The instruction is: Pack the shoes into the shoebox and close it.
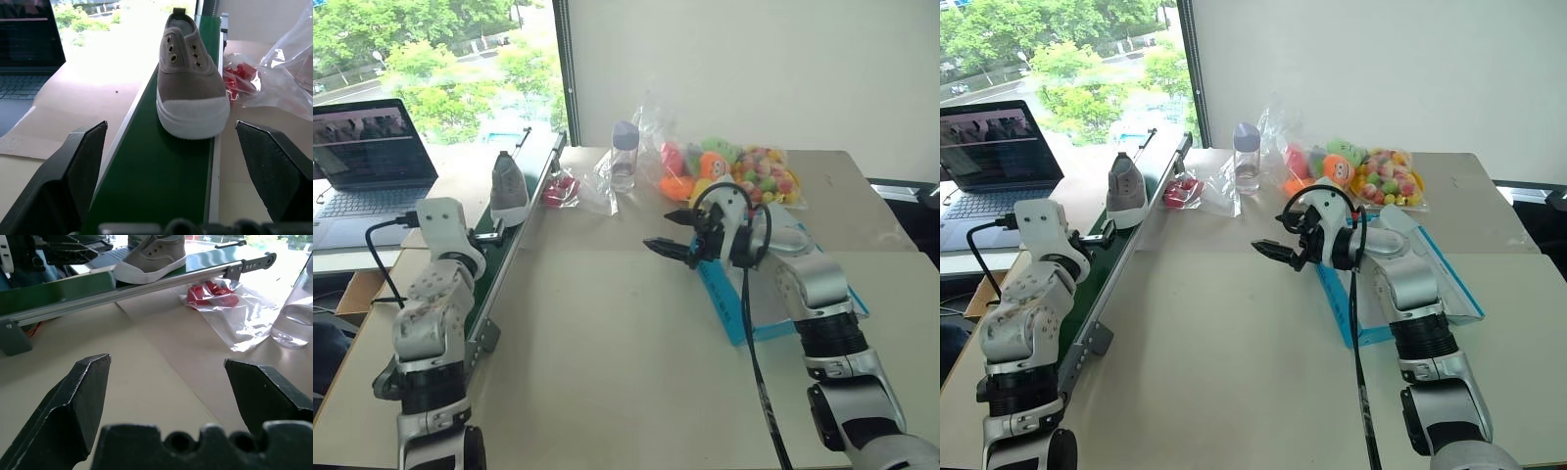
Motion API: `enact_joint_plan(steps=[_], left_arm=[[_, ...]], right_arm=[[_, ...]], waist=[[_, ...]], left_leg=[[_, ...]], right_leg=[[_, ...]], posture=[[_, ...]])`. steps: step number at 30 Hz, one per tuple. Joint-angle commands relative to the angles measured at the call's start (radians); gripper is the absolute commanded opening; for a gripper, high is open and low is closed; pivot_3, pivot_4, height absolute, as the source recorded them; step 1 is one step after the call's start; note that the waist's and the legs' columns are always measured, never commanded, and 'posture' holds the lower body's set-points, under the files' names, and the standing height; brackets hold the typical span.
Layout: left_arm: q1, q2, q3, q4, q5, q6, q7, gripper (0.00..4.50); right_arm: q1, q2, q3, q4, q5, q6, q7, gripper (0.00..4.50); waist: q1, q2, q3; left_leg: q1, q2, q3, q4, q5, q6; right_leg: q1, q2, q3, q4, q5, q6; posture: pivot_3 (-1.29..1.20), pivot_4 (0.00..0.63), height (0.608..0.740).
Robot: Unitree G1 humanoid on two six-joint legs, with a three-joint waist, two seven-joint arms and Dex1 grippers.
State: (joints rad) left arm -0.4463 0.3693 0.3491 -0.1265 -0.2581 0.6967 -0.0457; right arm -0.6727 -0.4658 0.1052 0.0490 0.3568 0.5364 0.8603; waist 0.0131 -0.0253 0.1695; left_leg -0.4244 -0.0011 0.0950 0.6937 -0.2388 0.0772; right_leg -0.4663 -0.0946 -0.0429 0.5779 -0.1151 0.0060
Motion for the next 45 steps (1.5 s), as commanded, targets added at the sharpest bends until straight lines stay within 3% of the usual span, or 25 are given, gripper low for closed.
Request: enact_joint_plan(steps=[1, 9, 13, 16, 25, 33, 37, 39, 43, 45], left_arm=[[-0.074, 0.017, -0.015, 0.04, 0.014, -0.034, -0.003, 4.5], [-0.102, 0.022, -0.006, 0.148, 0.042, -0.035, 0.03, 4.5], [-0.085, -0.018, 0.032, 0.16, 0.011, 0.05, 0.081, 4.5], [-0.08, -0.041, 0.041, 0.162, -0.006, 0.088, 0.085, 3.79], [-0.119, -0.056, 0.054, 0.109, -0.036, 0.054, 0.064, 0.62], [-0.218, -0.081, 0.032, 0.045, -0.072, -0.01, 0.046, 0.62], [-0.274, -0.154, -0.015, -0.004, -0.116, 0.004, 0.041, 0.62], [-0.293, -0.205, -0.044, -0.031, -0.145, 0.02, 0.038, 0.62], [-0.352, -0.343, -0.131, -0.07, -0.202, 0.061, 0.051, 0.62], [-0.378, -0.378, -0.144, -0.063, -0.211, 0.063, 0.054, 0.62]], right_arm=[[-0.026, -0.004, -0.015, -0.025, 0.0, -0.005, 0.001, 4.44], [-0.012, -0.015, -0.023, -0.038, 0.0, 0.0, -0.003, 4.44], [-0.001, -0.031, -0.023, -0.043, -0.009, 0.0, -0.005, 4.44], [-0.002, -0.037, -0.02, -0.043, -0.012, -0.002, -0.01, 4.5], [-0.018, -0.031, -0.017, -0.036, -0.025, -0.01, -0.019, 4.5], [-0.034, -0.009, -0.05, -0.022, -0.009, -0.017, -0.04, 4.5], [-0.073, 0.038, -0.127, 0.002, 0.033, -0.001, -0.108, 4.5], [-0.103, 0.074, -0.19, 0.02, 0.082, 0.037, -0.158, 4.5], [-0.219, 0.206, -0.469, 0.063, 0.389, 0.289, -0.41, 4.5], [-0.228, 0.236, -0.517, 0.044, 0.463, 0.363, -0.47, 4.5]], waist=[[-0.002, 0.0, 0.0], [-0.01, 0.0, 0.0], [-0.01, 0.0, 0.0], [-0.007, 0.0, 0.0], [0.001, 0.0, 0.0], [-0.002, -0.002, 0.001], [-0.002, -0.002, 0.001], [0.0, -0.002, 0.001], [0.0, -0.002, 0.001], [0.001, -0.002, 0.001]], left_leg=[[0.0, 0.0, 0.0, 0.0, 0.0, 0.0], [0.0, 0.001, 0.0, -0.001, 0.0, 0.0], [0.0, 0.0, 0.0, 0.0, 0.0, 0.0], [0.001, 0.0, 0.0, 0.0, 0.0, 0.0], [0.001, 0.0, 0.0, 0.0, 0.001, -0.001], [0.0, 0.0, 0.0, 0.0, 0.001, -0.001], [0.0, 0.0, 0.0, 0.0, 0.001, -0.001], [0.0, 0.0, 0.0, 0.0, 0.001, -0.001], [0.0, 0.0, 0.0, 0.0, 0.002, 0.002], [-0.001, 0.0, -0.001, 0.0, 0.005, 0.007]], right_leg=[[0.0, 0.0, 0.0, 0.0, 0.0, 0.0], [0.0, 0.002, 0.0, 0.0, 0.0, 0.0], [0.0, 0.001, 0.0, 0.0, 0.001, 0.0], [0.0, 0.0, 0.0, 0.0, 0.001, 0.0], [0.001, 0.0, 0.0, 0.001, 0.001, 0.0], [0.0, 0.001, 0.0, 0.0, 0.001, 0.0], [0.0, 0.0, 0.0, 0.0, 0.001, 0.0], [0.001, 0.0, 0.0, 0.0, 0.001, 0.0], [0.001, 0.001, 0.0, 0.0, 0.001, 0.0], [0.001, 0.001, 0.0, 0.0, 0.002, 0.0]], posture=[[0.0, 0.15, 0.74], [0.0, 0.15, 0.74], [0.0, 0.15, 0.74], [0.0, 0.15, 0.74], [0.0, 0.15, 0.74], [0.0, 0.15, 0.74], [0.0, 0.15, 0.74], [0.0, 0.15, 0.74], [0.0, 0.15, 0.74], [0.0, 0.15, 0.74]])
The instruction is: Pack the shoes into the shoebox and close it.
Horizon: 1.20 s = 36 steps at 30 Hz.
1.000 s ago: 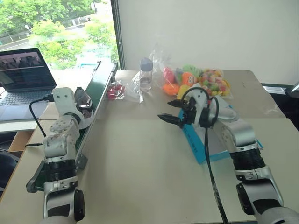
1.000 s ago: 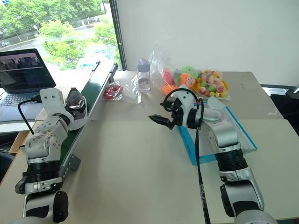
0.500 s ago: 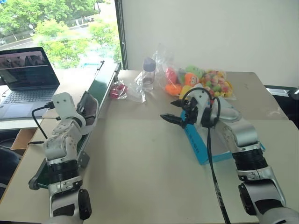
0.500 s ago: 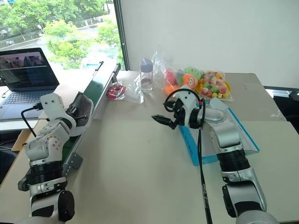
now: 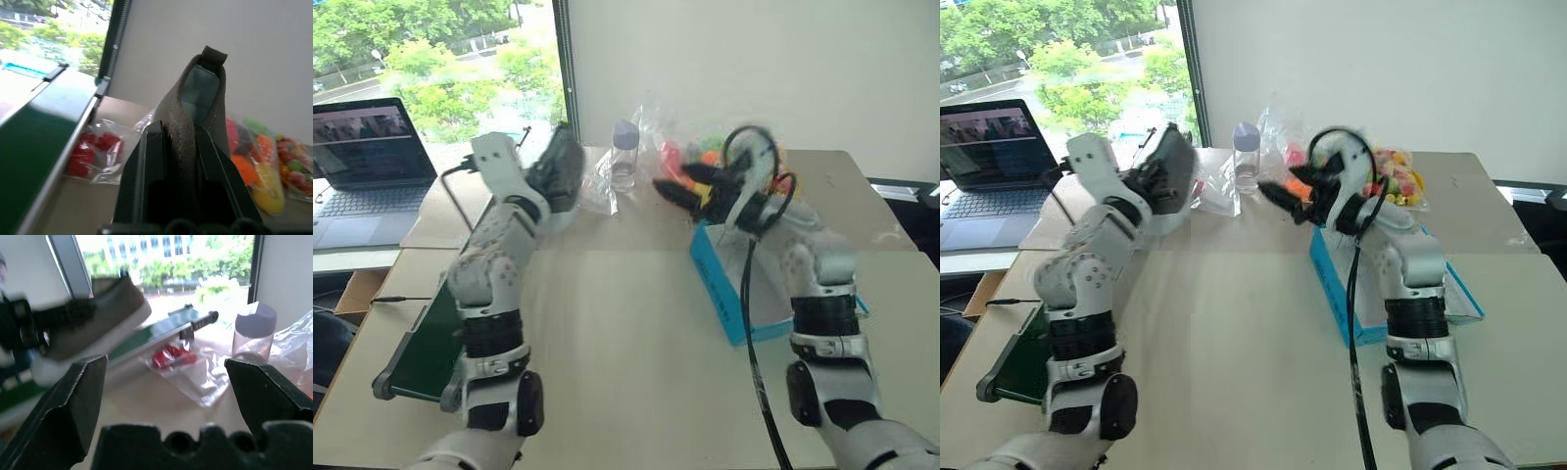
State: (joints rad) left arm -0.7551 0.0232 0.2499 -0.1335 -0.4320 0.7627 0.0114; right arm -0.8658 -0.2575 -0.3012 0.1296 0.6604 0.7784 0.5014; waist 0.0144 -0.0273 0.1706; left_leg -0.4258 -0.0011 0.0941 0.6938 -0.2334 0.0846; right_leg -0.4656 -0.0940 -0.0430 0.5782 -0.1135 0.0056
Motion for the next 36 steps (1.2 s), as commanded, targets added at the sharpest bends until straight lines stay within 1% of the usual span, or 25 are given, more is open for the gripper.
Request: enact_joint_plan(steps=[1, 6, 11, 14, 21, 26, 28, 29, 32, 36], left_arm=[[-0.074, -0.039, -0.042, -0.054, -0.04, -0.003, -0.002, 0.62], [-0.114, -0.068, -0.064, -0.016, -0.059, -0.021, -0.01, 0.62], [-0.149, -0.11, -0.087, 0.032, -0.058, -0.048, -0.02, 0.62], [-0.146, -0.128, -0.095, 0.039, -0.055, -0.056, -0.016, 0.62], [-0.145, -0.166, -0.104, 0.063, -0.077, -0.053, -0.004, 0.62], [-0.159, -0.17, -0.102, 0.073, -0.097, -0.054, 0.007, 0.62], [-0.164, -0.17, -0.099, 0.075, -0.11, -0.052, 0.01, 0.52], [-0.166, -0.172, -0.097, 0.078, -0.116, -0.052, 0.013, 0.52], [-0.172, -0.171, -0.098, 0.086, -0.125, -0.056, 0.017, 0.52], [-0.183, -0.167, -0.102, 0.095, -0.132, -0.063, 0.017, 0.52]], right_arm=[[-0.035, 0.034, -0.118, -0.048, 0.175, 0.142, -0.129, 4.5], [-0.041, 0.073, -0.173, -0.075, 0.304, 0.244, -0.255, 4.5], [-0.03, 0.081, -0.182, -0.11, 0.369, 0.28, -0.325, 4.5], [-0.019, 0.077, -0.179, -0.12, 0.386, 0.281, -0.352, 4.5], [-0.012, 0.08, -0.168, -0.112, 0.408, 0.26, -0.381, 4.5], [-0.012, 0.082, -0.16, -0.102, 0.414, 0.252, -0.381, 4.5], [-0.011, 0.084, -0.158, -0.095, 0.411, 0.247, -0.378, 3.99], [-0.012, 0.085, -0.156, -0.09, 0.409, 0.245, -0.374, 3.81], [-0.019, 0.092, -0.155, -0.076, 0.41, 0.234, -0.369, 2.73], [-0.015, 0.092, -0.14, -0.07, 0.402, 0.229, -0.363, 1.4]], waist=[[-0.001, 0.0, 0.0], [-0.02, 0.0, 0.0], [-0.023, 0.0, 0.0], [-0.024, 0.0, 0.0], [-0.026, 0.0, 0.0], [-0.026, 0.0, 0.0], [-0.026, 0.0, 0.0], [-0.026, 0.0, 0.0], [-0.026, 0.0, 0.0], [-0.026, 0.0, 0.0]], left_leg=[[0.0, 0.0, 0.0, 0.0, 0.0, 0.0], [0.001, 0.0, 0.001, -0.001, -0.001, 0.002], [0.0, 0.0, 0.001, 0.0, -0.001, 0.003], [0.0, 0.0, 0.0, 0.0, -0.001, 0.003], [0.0, 0.0, 0.0, 0.0, -0.001, 0.003], [0.001, 0.0, 0.0, 0.0, -0.001, 0.003], [0.0, 0.0, 0.0, 0.0, -0.001, 0.003], [0.0, 0.0, 0.0, 0.0, -0.001, 0.003], [0.0, 0.0, 0.0, 0.0, -0.001, 0.003], [0.0, 0.0, 0.0, 0.0, -0.001, 0.003]], right_leg=[[0.0, 0.0, 0.0, 0.0, 0.0, 0.0], [0.0, 0.002, 0.001, 0.0, 0.0, 0.0], [0.0, 0.003, 0.002, 0.0, -0.001, 0.001], [0.001, 0.003, 0.002, -0.001, -0.002, 0.004], [0.001, 0.003, 0.002, -0.001, -0.002, 0.004], [0.001, 0.003, 0.002, -0.001, -0.003, 0.005], [0.001, 0.003, 0.002, -0.001, -0.003, 0.005], [0.001, 0.003, 0.002, -0.001, -0.003, 0.005], [0.001, 0.003, 0.002, -0.001, -0.003, 0.005], [0.001, 0.003, 0.002, -0.001, -0.003, 0.005]], posture=[[0.0, 0.15, 0.74], [0.0, 0.15, 0.74], [0.0, 0.15, 0.74], [0.0, 0.15, 0.74], [0.0, 0.15, 0.74], [0.0, 0.15, 0.74], [0.0, 0.15, 0.74], [0.0, 0.15, 0.74], [0.0, 0.15, 0.74], [0.0, 0.15, 0.74]])
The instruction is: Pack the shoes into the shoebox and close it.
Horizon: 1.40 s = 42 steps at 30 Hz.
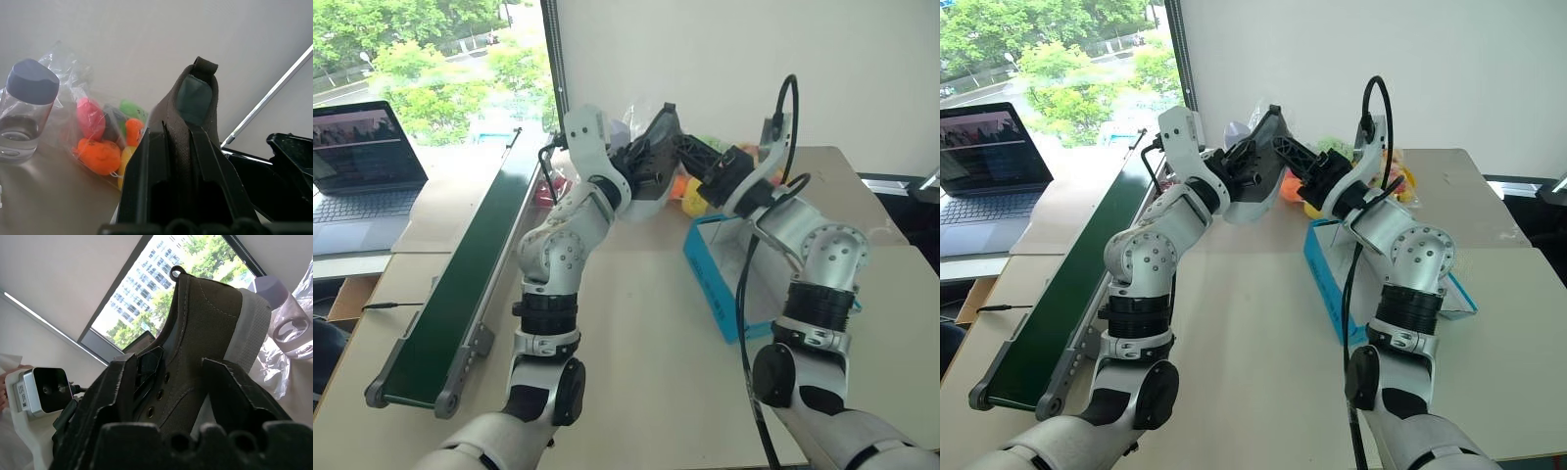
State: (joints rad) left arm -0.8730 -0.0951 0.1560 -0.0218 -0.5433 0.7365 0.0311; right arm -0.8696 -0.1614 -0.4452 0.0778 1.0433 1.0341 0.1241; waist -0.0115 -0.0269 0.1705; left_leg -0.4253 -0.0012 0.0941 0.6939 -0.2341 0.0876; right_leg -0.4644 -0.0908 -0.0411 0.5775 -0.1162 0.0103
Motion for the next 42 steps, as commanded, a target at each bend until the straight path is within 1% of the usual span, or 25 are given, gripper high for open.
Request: enact_joint_plan(steps=[1, 9, 10, 11, 13, 14, 16, 18, 22, 26, 30, 31, 42], left_arm=[[-0.065, -0.048, -0.009, -0.016, -0.021, -0.038, -0.002, 0.52], [-0.061, -0.032, -0.014, -0.021, -0.019, -0.042, -0.002, 0.52], [-0.061, -0.029, -0.017, -0.021, -0.017, -0.042, -0.004, 0.52], [-0.06, -0.025, -0.021, -0.022, -0.012, -0.043, -0.007, 0.52], [-0.06, -0.023, -0.021, -0.02, -0.012, -0.044, -0.008, 0.52], [-0.06, -0.023, -0.021, -0.019, -0.012, -0.045, -0.008, 0.52], [-0.062, -0.021, -0.022, -0.018, -0.011, -0.047, -0.009, 0.52], [-0.068, -0.018, -0.022, -0.017, -0.012, -0.048, -0.011, 0.52], [-0.092, -0.013, -0.016, -0.013, -0.02, -0.048, -0.014, 0.52], [-0.101, -0.019, -0.013, -0.012, -0.023, -0.046, -0.012, 0.52], [-0.102, -0.041, -0.017, -0.013, -0.027, -0.045, -0.001, 0.52], [-0.101, -0.044, -0.019, -0.014, -0.028, -0.045, 0.0, 0.52], [-0.087, -0.061, -0.032, -0.02, -0.041, -0.037, 0.012, 0.52]], right_arm=[[-0.01, -0.008, 0.006, -0.017, 0.017, -0.026, 0.013, 1.11], [-0.01, -0.037, -0.009, -0.018, 0.017, -0.036, 0.015, 1.11], [-0.016, -0.041, -0.015, -0.021, 0.022, -0.04, 0.016, 1.61], [-0.025, -0.047, -0.02, -0.03, 0.033, -0.041, 0.018, 1.76], [-0.041, -0.064, -0.02, -0.039, 0.029, -0.05, 0.019, 2.31], [-0.045, -0.077, -0.024, -0.036, 0.026, -0.054, 0.02, 2.83], [-0.038, -0.108, -0.025, -0.025, 0.014, -0.057, 0.031, 3.55], [-0.018, -0.142, -0.018, -0.01, -0.01, -0.066, 0.049, 4.12], [0.018, -0.168, -0.008, 0.025, -0.032, -0.085, 0.08, 4.12], [0.028, -0.142, 0.01, 0.031, -0.032, -0.095, 0.094, 4.12], [0.025, -0.09, 0.031, 0.031, -0.034, -0.108, 0.093, 4.12], [0.023, -0.086, 0.033, 0.031, -0.037, -0.111, 0.092, 4.12], [-0.007, -0.064, 0.035, 0.043, -0.023, -0.124, 0.097, 4.12]], waist=[[0.0, 0.0, 0.0], [0.0, 0.0, 0.0], [0.0, 0.0, 0.0], [0.0, 0.0, 0.0], [0.0, 0.0, 0.0], [0.0, 0.0, 0.0], [0.0, 0.0, 0.0], [0.003, 0.0, 0.0], [0.002, 0.0, 0.0], [-0.001, 0.0, 0.0], [-0.003, 0.0, 0.0], [-0.002, 0.0, 0.0], [0.007, 0.0, 0.0]], left_leg=[[0.0, 0.0, 0.0, 0.0, 0.0, 0.0], [0.0, 0.0, 0.0, 0.0, 0.0, 0.0], [0.0, 0.0, 0.0, 0.0, 0.0, 0.0], [0.0, 0.0, 0.0, 0.0, 0.0, 0.0], [0.0, 0.0, 0.0, 0.0, 0.0, 0.0], [0.0, 0.0, 0.0, 0.0, 0.0, 0.0], [0.0, 0.0, 0.0, 0.0, 0.0, 0.0], [0.0, 0.0, 0.0, 0.0, 0.0, 0.0], [0.0, 0.0, 0.0, 0.0, 0.0, 0.0], [0.0, 0.0, 0.0, 0.0, 0.0, 0.0], [0.001, 0.0, 0.0, 0.0, 0.0, 0.0], [0.001, 0.0, 0.0, 0.0, 0.0, 0.0], [0.0, 0.0, 0.0, 0.0, -0.001, 0.001]], right_leg=[[0.0, 0.0, 0.0, 0.0, 0.0, 0.0], [0.0, 0.0, 0.0, 0.0, 0.0, 0.0], [0.0, 0.0, 0.0, 0.0, 0.0, 0.0], [0.0, 0.0, 0.0, 0.0, 0.0, 0.0], [0.0, 0.0, 0.0, 0.0, 0.0, 0.0], [0.0, 0.0, 0.0, 0.0, 0.0, 0.0], [0.0, 0.0, 0.0, 0.0, 0.0, 0.0], [0.0, 0.0, 0.0, -0.001, 0.0, 0.0], [0.0, 0.0, 0.0, -0.001, 0.0, 0.001], [0.0, 0.0, 0.0, -0.001, 0.0, 0.001], [0.0, 0.001, 0.001, 0.0, -0.001, 0.001], [0.0, 0.001, 0.001, 0.0, -0.002, 0.003], [0.0, 0.0, 0.0, 0.0, -0.001, 0.003]], posture=[[0.0, 0.15, 0.74], [0.0, 0.15, 0.74], [0.0, 0.15, 0.74], [0.0, 0.15, 0.74], [0.0, 0.15, 0.74], [0.0, 0.15, 0.74], [0.0, 0.15, 0.74], [0.0, 0.15, 0.74], [0.0, 0.15, 0.74], [0.0, 0.15, 0.74], [0.0, 0.15, 0.74], [0.0, 0.15, 0.74], [0.0, 0.15, 0.74]])
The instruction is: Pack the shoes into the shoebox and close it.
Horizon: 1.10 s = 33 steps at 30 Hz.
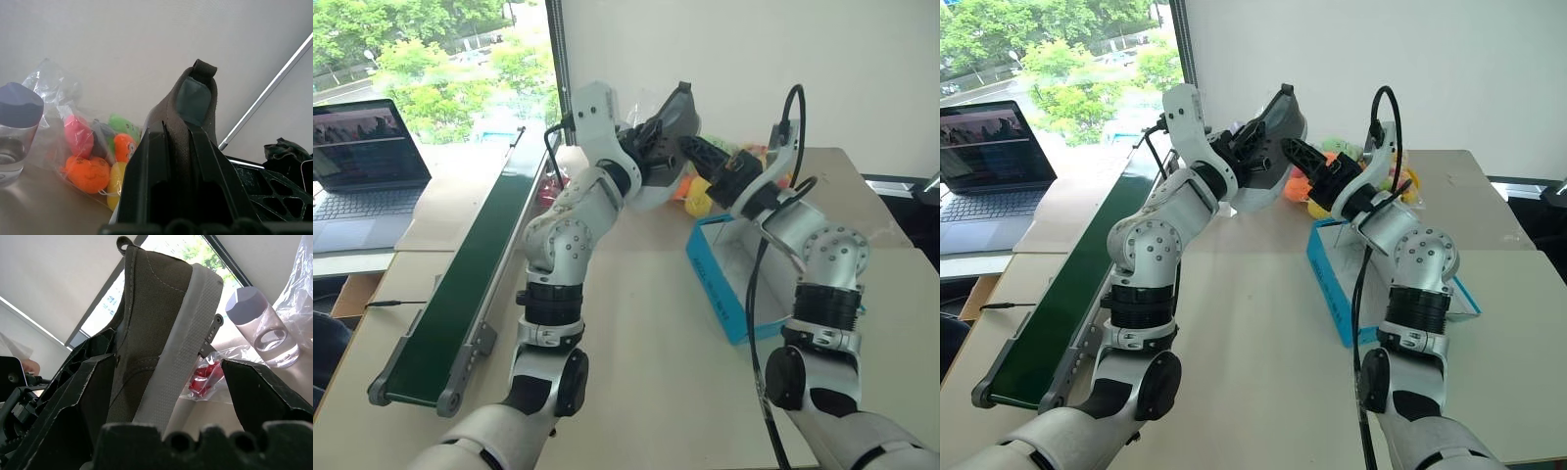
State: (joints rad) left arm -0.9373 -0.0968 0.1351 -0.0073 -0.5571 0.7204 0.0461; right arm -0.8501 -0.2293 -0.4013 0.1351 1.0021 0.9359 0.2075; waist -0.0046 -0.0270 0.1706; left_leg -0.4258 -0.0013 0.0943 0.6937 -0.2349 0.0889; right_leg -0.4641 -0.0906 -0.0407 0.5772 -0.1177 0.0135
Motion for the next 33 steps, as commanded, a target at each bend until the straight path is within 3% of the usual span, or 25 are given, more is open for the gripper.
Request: enact_joint_plan(steps=[1, 5, 9, 12, 14, 17, 22, 26, 29, 33], left_arm=[[-0.024, -0.06, -0.011, -0.032, -0.029, -0.022, -0.004, 0.52], [-0.024, -0.06, -0.012, -0.027, -0.033, -0.024, -0.004, 0.52], [-0.019, -0.063, -0.016, -0.023, -0.04, -0.021, -0.004, 0.52], [-0.012, -0.061, -0.025, -0.024, -0.044, -0.013, -0.006, 0.52], [-0.001, -0.052, -0.036, -0.031, -0.048, -0.001, -0.016, 0.52], [0.023, -0.029, -0.042, -0.056, -0.058, 0.022, -0.035, 1.26], [0.081, 0.114, -0.05, -0.133, -0.08, 0.128, -0.13, 3.2], [0.126, 0.276, -0.109, -0.189, -0.029, 0.135, -0.232, 3.2], [0.174, 0.391, -0.194, -0.241, -0.001, 0.121, -0.357, 3.2], [0.217, 0.439, -0.265, -0.279, 0.015, 0.104, -0.449, 3.2]], right_arm=[[-0.028, 0.011, -0.008, -0.016, 0.021, -0.027, 0.012, 3.62], [-0.029, 0.03, -0.006, -0.023, 0.025, -0.029, 0.006, 2.42], [-0.033, 0.041, -0.009, -0.024, 0.027, -0.038, 0.002, 0.93], [-0.036, 0.042, -0.009, -0.025, 0.025, -0.04, 0.003, 0.3], [-0.038, 0.04, -0.011, -0.026, 0.027, -0.039, 0.003, 0.24], [-0.04, 0.033, -0.008, -0.032, 0.02, -0.039, 0.004, 0.22], [-0.056, -0.054, 0.002, -0.06, -0.012, -0.018, 0.003, 0.22], [-0.055, -0.212, 0.052, -0.08, -0.053, 0.077, 0.02, 0.22], [-0.037, -0.392, 0.128, -0.09, -0.131, 0.149, 0.07, 0.22], [-0.007, -0.605, 0.256, -0.11, -0.221, 0.206, 0.205, 0.22]], waist=[[0.0, 0.0, 0.0], [-0.001, 0.0, 0.0], [-0.001, 0.0, 0.0], [-0.002, 0.0, 0.0], [-0.002, 0.0, 0.0], [-0.002, 0.0, 0.0], [-0.006, 0.0, 0.0], [-0.008, 0.001, 0.001], [-0.006, 0.001, 0.001], [0.004, 0.002, 0.001]], left_leg=[[0.0, 0.0, 0.0, 0.0, 0.0, 0.0], [0.0, 0.0, 0.0, 0.0, 0.0, 0.0], [0.0, 0.0, 0.0, 0.0, 0.0, 0.0], [0.0, 0.0, 0.0, 0.0, 0.0, 0.0], [0.0, 0.0, 0.0, 0.0, 0.0, 0.0], [0.0, 0.0, 0.0, 0.0, 0.0, 0.0], [0.0, 0.0, 0.0, 0.0, 0.0, 0.0], [0.0, 0.0, 0.001, 0.0, 0.0, 0.0], [0.0, 0.0, 0.001, 0.0, 0.0, -0.001], [-0.001, -0.001, 0.001, -0.001, 0.0, 0.0]], right_leg=[[0.0, 0.0, 0.0, 0.0, 0.0, 0.0], [0.0, 0.0, 0.0, 0.0, 0.0, 0.0], [0.0, 0.0, 0.0, 0.0, 0.0, 0.0], [0.0, 0.0, 0.0, 0.0, 0.0, 0.0], [0.0, 0.0, 0.0, 0.0, 0.0, 0.0], [0.0, 0.0, 0.0, 0.0, 0.0, 0.0], [0.0, 0.0, 0.0, 0.0, 0.0, 0.0], [-0.001, 0.0, 0.001, 0.001, 0.0, 0.0], [-0.002, 0.0, 0.001, 0.0, -0.001, 0.0], [-0.002, -0.002, 0.0, -0.001, -0.005, -0.007]], posture=[[0.0, 0.15, 0.74], [0.0, 0.15, 0.74], [0.0, 0.15, 0.74], [0.0, 0.15, 0.74], [0.0, 0.15, 0.74], [0.0, 0.15, 0.74], [0.0, 0.15, 0.74], [0.0, 0.15, 0.74], [0.0, 0.15, 0.74], [0.0, 0.15, 0.74]])
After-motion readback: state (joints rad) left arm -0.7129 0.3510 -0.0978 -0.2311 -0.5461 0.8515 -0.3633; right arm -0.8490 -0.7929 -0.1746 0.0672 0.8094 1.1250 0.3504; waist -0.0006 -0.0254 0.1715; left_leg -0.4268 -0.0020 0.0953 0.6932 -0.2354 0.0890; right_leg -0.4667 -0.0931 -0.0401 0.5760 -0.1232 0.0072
